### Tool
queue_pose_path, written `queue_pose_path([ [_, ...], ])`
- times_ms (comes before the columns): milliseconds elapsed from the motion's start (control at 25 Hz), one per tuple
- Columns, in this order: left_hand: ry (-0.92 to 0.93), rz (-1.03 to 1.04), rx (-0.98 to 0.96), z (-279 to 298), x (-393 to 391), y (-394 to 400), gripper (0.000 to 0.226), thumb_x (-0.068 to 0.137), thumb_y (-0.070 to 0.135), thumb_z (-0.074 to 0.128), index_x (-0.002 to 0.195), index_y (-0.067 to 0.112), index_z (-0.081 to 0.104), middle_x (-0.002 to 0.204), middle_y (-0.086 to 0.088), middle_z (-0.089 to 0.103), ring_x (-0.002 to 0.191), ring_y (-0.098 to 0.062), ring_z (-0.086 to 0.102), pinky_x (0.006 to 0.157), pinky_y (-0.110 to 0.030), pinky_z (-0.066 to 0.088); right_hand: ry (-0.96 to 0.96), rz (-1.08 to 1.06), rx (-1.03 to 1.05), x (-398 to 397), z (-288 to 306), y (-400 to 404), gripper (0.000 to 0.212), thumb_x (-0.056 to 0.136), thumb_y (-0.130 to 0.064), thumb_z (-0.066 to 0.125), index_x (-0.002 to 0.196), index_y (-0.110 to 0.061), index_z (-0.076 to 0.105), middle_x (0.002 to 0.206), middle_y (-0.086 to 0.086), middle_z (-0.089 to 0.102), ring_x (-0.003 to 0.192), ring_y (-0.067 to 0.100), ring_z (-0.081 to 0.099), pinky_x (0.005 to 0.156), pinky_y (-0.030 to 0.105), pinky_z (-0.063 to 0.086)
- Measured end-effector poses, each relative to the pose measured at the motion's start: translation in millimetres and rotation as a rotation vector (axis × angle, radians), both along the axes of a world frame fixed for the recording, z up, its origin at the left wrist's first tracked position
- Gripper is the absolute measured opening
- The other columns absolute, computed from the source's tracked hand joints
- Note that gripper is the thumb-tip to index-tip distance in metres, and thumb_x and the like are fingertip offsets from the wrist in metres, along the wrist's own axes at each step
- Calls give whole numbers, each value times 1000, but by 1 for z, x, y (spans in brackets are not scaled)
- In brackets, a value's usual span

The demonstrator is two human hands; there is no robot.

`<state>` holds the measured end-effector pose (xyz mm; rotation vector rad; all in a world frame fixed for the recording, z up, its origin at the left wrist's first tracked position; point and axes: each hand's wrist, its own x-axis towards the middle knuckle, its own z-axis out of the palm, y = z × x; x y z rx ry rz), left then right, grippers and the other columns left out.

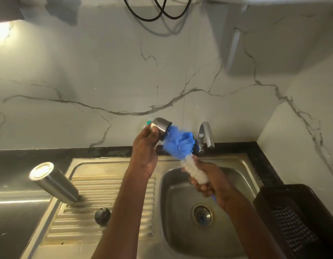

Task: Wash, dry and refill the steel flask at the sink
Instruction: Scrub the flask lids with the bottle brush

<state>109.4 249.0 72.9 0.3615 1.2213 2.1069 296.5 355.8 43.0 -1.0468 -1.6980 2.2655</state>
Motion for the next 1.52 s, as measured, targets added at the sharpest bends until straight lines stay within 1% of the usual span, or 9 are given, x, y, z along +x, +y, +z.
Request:
queue_pose_path([
  [280,-287,25,264,-21,-29,-17,72,89,23,75,154,21,44,147,-23,59,121,-34,67,90,-36,61,-7,-123,200,16,-17,4,37,101,-47,58,111,-14,70,74,8,65,51,10,46,44,21,29],
  [440,-398,-32,334,-32,-29,-15,101,45,9,105,134,23,61,132,-19,68,106,-29,71,81,-32,61,107,-257,272,9,-10,-1,25,99,-43,62,111,-23,70,77,9,69,59,15,51,48,23,36],
  [640,-429,-91,318,-37,-22,-11,95,45,17,107,131,25,66,131,-14,69,103,-25,72,77,-30,53,138,-370,460,0,-14,-2,24,93,-35,73,114,-24,65,91,9,71,63,4,62,52,18,49],
  [800,-436,-49,269,-31,-14,-12,84,55,26,104,131,14,72,146,-17,62,121,-29,64,92,-33,53,100,-423,617,-5,-22,-9,39,87,-35,81,118,-30,58,99,-6,71,81,9,71,69,36,63],
  [960,-484,31,80,-20,3,-10,81,71,17,84,144,-3,55,134,-20,66,95,-23,72,60,-19,61,110,-366,796,-10,-23,-19,52,87,-39,80,131,-37,52,115,-17,67,93,0,68,71,20,58],
  [1040,-519,50,37,-21,10,-10,73,76,12,77,143,-4,55,132,-22,69,104,-27,73,71,-25,65,113,-312,917,-14,-25,-21,59,89,-43,79,140,-39,50,130,-15,62,110,2,64,85,25,55],
  [1160,-589,-5,47,-18,20,-15,47,91,11,67,136,-2,60,126,-23,70,116,-32,66,53,-21,60,85,-283,1012,-26,-21,-23,62,90,-45,77,145,-34,50,136,-8,57,116,7,58,90,26,50],
  [1320,-558,4,24,-19,22,-15,42,95,2,60,137,-4,61,129,-23,71,104,-28,76,91,-36,62,78,-296,1084,-44,-8,-29,54,95,-39,70,144,-31,50,131,0,52,108,13,57,83,31,55],
  [1520,-410,61,-45,-12,17,-17,29,105,13,47,121,0,67,121,-22,74,102,-31,75,99,-39,57,103,-185,1203,-38,-26,-32,55,92,-21,71,139,-35,45,127,-2,55,102,17,62,79,35,56],
])
